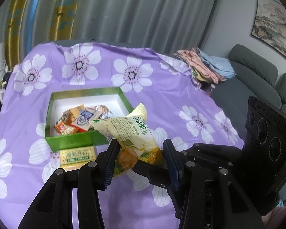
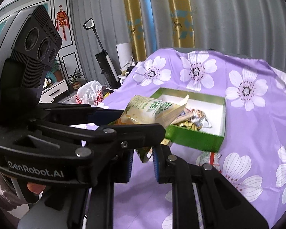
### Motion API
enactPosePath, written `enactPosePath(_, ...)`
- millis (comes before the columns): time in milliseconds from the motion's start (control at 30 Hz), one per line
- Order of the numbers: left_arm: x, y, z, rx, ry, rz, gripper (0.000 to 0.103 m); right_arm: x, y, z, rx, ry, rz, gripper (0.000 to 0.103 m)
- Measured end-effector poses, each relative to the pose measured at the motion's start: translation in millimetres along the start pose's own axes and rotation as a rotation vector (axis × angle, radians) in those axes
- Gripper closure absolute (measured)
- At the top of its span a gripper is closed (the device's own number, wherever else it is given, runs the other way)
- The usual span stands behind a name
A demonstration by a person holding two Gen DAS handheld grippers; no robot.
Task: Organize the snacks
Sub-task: 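Carry the pale green bag over the green box with the left tool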
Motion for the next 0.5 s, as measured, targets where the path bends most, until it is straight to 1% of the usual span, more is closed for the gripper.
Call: enactPosePath(500,-16.4,38.1,8.4,-0.03,-0.013,-0.053,0.055,-19.2,33.7,-14.2,0.05,-0.026,-0.066,0.084)
Point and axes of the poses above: each gripper's, at about its wrist camera, not at the fingertips, and x roughly against the way its jaws point, z to its left, y to its top, the point moved 5 cm from there along -x, roughly the way its jaws point, and after that the axes turned 15 degrees about -z, right-handed, at the moved point
